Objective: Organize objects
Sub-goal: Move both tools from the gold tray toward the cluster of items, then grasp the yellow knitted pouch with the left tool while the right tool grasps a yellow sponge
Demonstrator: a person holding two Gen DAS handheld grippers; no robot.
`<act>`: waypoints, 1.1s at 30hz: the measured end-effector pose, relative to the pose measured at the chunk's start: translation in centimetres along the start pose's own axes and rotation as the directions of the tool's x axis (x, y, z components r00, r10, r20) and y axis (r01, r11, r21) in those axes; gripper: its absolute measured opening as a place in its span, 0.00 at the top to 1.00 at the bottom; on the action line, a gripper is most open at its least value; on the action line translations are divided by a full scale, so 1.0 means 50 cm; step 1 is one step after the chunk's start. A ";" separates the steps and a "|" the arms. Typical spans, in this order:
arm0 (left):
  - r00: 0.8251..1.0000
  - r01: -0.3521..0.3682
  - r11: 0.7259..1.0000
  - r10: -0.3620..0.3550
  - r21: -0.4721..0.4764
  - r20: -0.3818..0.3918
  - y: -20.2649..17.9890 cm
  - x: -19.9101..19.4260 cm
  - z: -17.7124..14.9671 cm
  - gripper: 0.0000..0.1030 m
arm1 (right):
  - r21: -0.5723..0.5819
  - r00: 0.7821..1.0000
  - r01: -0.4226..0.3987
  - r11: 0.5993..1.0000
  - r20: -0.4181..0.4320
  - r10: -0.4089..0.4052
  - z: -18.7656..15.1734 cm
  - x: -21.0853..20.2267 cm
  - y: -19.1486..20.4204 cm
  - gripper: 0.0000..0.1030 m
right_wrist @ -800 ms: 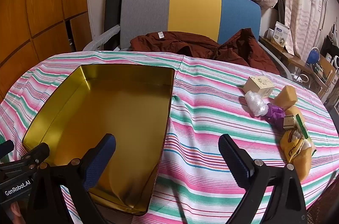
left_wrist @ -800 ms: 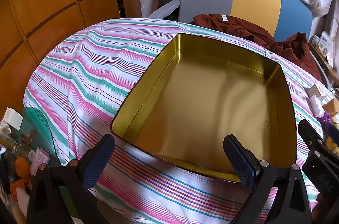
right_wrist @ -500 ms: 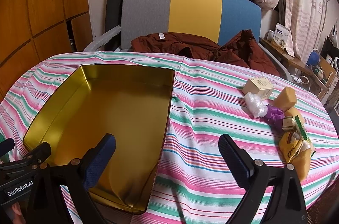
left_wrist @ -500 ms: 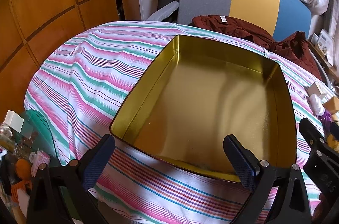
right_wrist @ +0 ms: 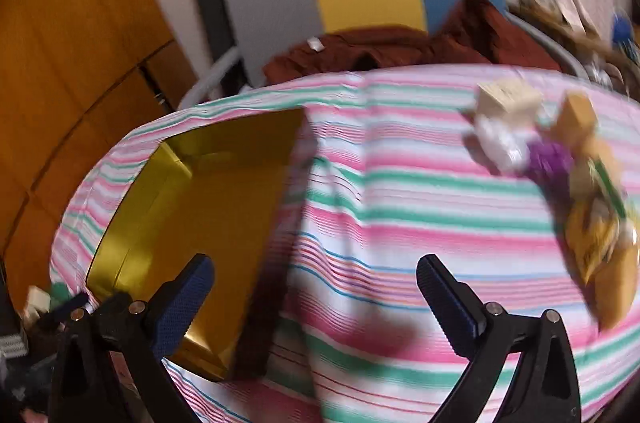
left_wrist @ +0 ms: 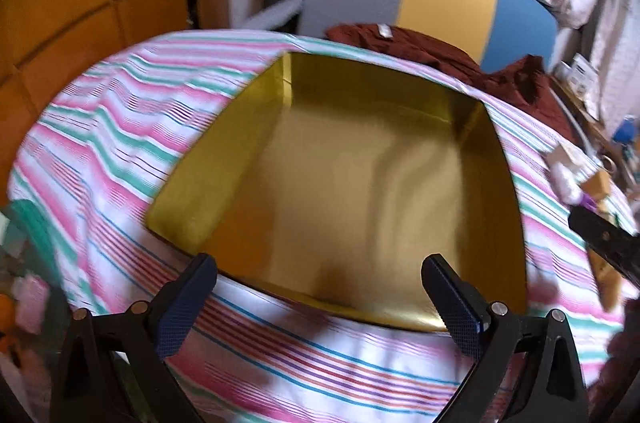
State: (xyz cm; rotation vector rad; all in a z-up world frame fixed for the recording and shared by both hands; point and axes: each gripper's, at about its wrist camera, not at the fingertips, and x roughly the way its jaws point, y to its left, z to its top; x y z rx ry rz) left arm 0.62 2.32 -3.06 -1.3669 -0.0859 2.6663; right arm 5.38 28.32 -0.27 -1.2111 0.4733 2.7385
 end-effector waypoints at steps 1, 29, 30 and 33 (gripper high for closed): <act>1.000 0.019 1.000 -0.019 0.010 -0.010 -0.007 0.003 -0.003 0.00 | -0.014 0.999 0.032 0.999 0.017 -0.032 -0.004 -0.009 -0.009 0.00; 0.968 0.219 0.866 -0.250 0.449 0.011 -0.329 -0.076 -0.045 0.00 | 0.218 0.955 0.266 0.939 0.077 -0.288 -0.105 -0.077 -0.462 0.41; 0.966 0.225 0.854 -0.257 0.470 0.003 -0.348 -0.073 -0.047 0.00 | 0.223 0.956 0.257 0.940 0.081 -0.281 -0.107 -0.080 -0.464 0.42; 0.960 0.247 0.812 -0.279 0.529 -0.020 -0.413 -0.062 -0.054 0.00 | 0.226 0.956 0.258 0.939 0.082 -0.282 -0.118 -0.098 -0.464 0.43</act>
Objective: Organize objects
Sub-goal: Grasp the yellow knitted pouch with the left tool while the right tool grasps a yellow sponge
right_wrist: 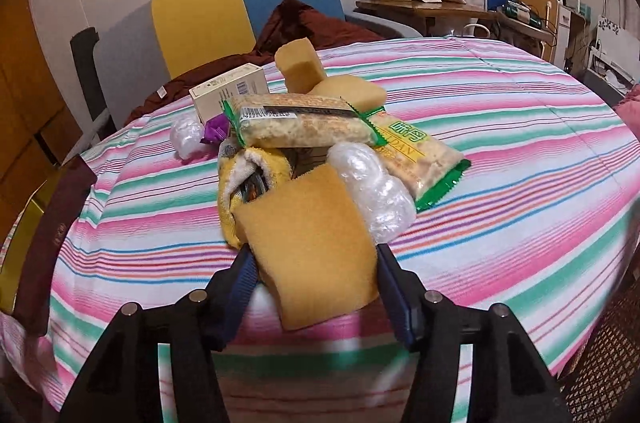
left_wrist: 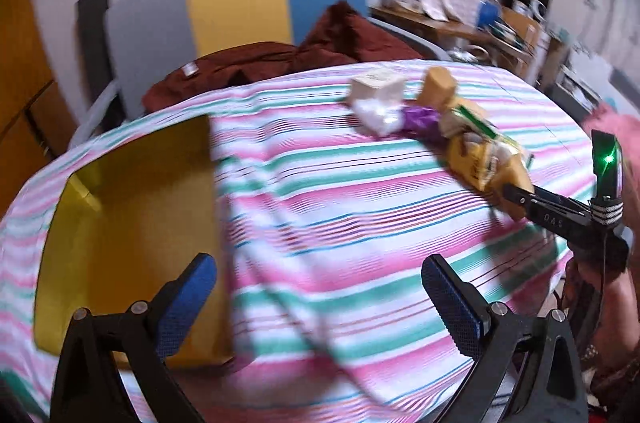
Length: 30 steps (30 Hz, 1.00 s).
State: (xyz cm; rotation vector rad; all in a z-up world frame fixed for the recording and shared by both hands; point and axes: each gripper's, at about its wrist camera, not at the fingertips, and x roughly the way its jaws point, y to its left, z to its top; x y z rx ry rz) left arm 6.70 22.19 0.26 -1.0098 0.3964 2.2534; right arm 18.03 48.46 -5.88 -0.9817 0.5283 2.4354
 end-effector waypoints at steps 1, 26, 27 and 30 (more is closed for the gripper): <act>1.000 0.022 1.000 -0.022 0.009 -0.006 -0.016 0.011 0.008 0.00 | 0.005 1.000 0.009 1.000 0.001 -0.009 -0.003 -0.006 -0.004 0.43; 0.934 0.352 0.936 -0.352 -0.015 -0.068 -0.285 0.300 0.177 0.15 | -0.026 0.994 0.106 0.994 0.012 -0.106 -0.030 -0.022 -0.024 0.42; 0.942 0.325 0.946 -0.324 -0.003 -0.088 -0.288 0.316 0.178 0.37 | -0.028 0.994 0.107 0.994 0.012 -0.106 -0.030 -0.023 -0.025 0.42; 0.927 0.344 0.939 -0.344 -0.028 -0.146 -0.272 0.344 0.174 0.51 | -0.034 0.994 0.112 0.993 0.012 -0.111 -0.031 -0.023 -0.023 0.42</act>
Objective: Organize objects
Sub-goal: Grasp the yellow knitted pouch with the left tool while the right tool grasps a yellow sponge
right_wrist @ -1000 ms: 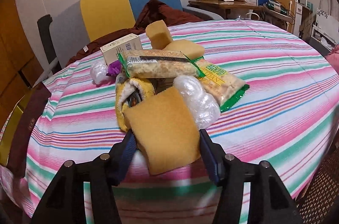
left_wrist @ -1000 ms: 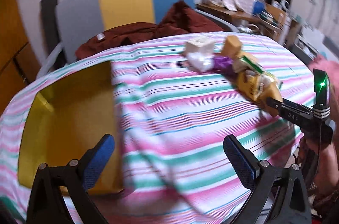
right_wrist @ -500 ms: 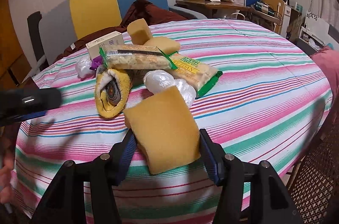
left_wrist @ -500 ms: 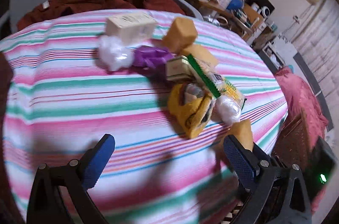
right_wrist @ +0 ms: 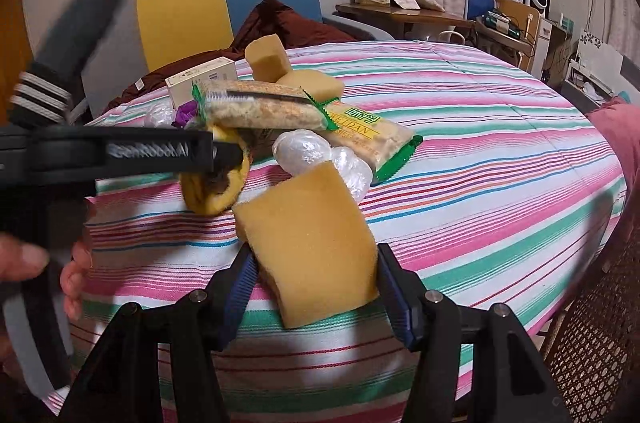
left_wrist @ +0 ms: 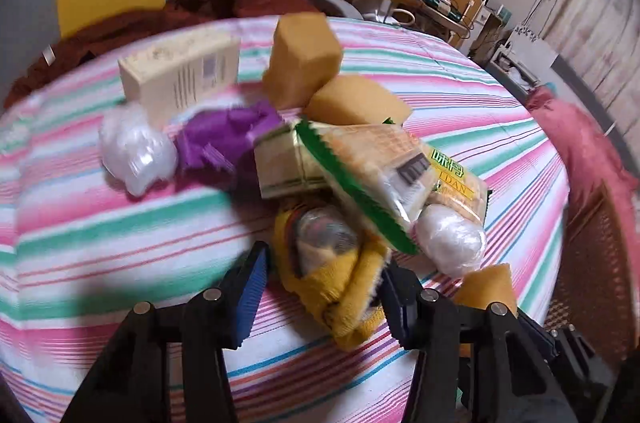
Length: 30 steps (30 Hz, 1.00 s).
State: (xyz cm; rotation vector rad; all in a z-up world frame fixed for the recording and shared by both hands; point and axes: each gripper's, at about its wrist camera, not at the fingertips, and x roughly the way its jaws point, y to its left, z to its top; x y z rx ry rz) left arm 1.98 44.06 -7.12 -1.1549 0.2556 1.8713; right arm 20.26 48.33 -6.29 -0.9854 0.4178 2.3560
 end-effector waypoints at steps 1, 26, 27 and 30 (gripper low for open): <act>1.000 0.021 1.000 -0.021 -0.005 0.004 0.006 -0.003 -0.002 0.55 | -0.002 1.000 0.002 1.000 0.000 -0.002 0.000 0.000 0.001 0.42; 0.992 -0.004 0.998 0.011 -0.056 0.129 0.142 -0.207 -0.179 0.69 | -0.055 0.981 -0.196 0.979 -0.005 0.196 -0.011 -0.025 0.134 0.43; 0.991 -0.003 0.998 0.012 -0.069 0.134 0.149 -0.217 -0.185 0.69 | -0.060 0.980 -0.200 0.978 -0.006 0.200 -0.012 -0.027 0.141 0.43; 0.987 0.005 0.994 0.012 -0.111 0.159 0.176 -0.254 -0.203 0.69 | -0.081 0.977 -0.211 0.974 -0.014 0.211 -0.013 -0.029 0.160 0.43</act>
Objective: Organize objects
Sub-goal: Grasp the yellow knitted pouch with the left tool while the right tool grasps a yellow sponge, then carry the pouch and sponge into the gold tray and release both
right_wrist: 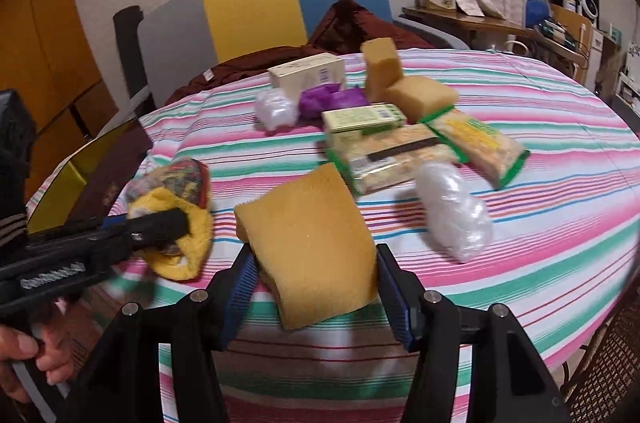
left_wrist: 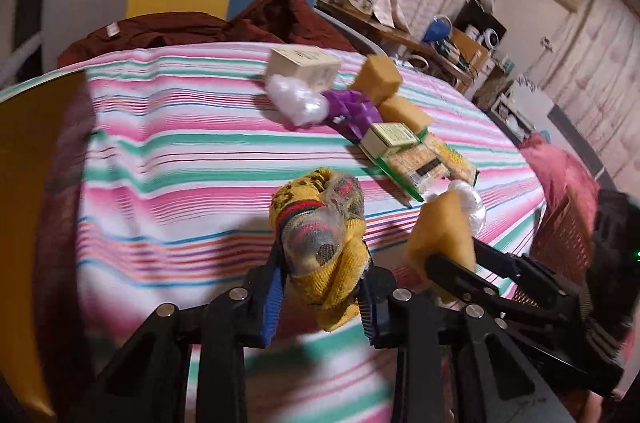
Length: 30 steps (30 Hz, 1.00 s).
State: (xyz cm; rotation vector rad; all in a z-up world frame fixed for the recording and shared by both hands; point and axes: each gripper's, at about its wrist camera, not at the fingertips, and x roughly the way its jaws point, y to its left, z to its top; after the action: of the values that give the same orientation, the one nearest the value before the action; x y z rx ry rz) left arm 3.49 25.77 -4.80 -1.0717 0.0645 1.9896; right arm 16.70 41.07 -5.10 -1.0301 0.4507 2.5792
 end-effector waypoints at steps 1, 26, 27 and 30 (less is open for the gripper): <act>1.000 -0.003 1.000 0.004 -0.010 0.013 0.007 -0.015 -0.002 0.69 | -0.009 1.000 -0.006 1.000 -0.003 0.006 0.001 0.001 0.009 0.43; 0.909 -0.352 0.892 0.398 -0.283 0.122 0.355 -0.297 -0.095 0.68 | -0.216 0.955 -0.286 0.934 0.014 0.296 0.077 -0.014 0.308 0.43; 0.903 -0.367 0.883 0.414 -0.293 0.114 0.367 -0.300 -0.100 0.68 | -0.226 0.951 -0.299 0.927 0.010 0.309 0.079 -0.014 0.321 0.43; 0.884 -0.412 0.853 0.459 -0.319 0.085 0.404 -0.311 -0.111 0.68 | -0.263 0.938 -0.337 0.904 -0.005 0.348 0.083 -0.013 0.371 0.43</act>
State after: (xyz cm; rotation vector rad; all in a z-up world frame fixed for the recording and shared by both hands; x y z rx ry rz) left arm -2.80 0.47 -3.87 -1.1542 -0.0825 2.5564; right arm 7.05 26.00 1.34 -1.0564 0.3095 3.0348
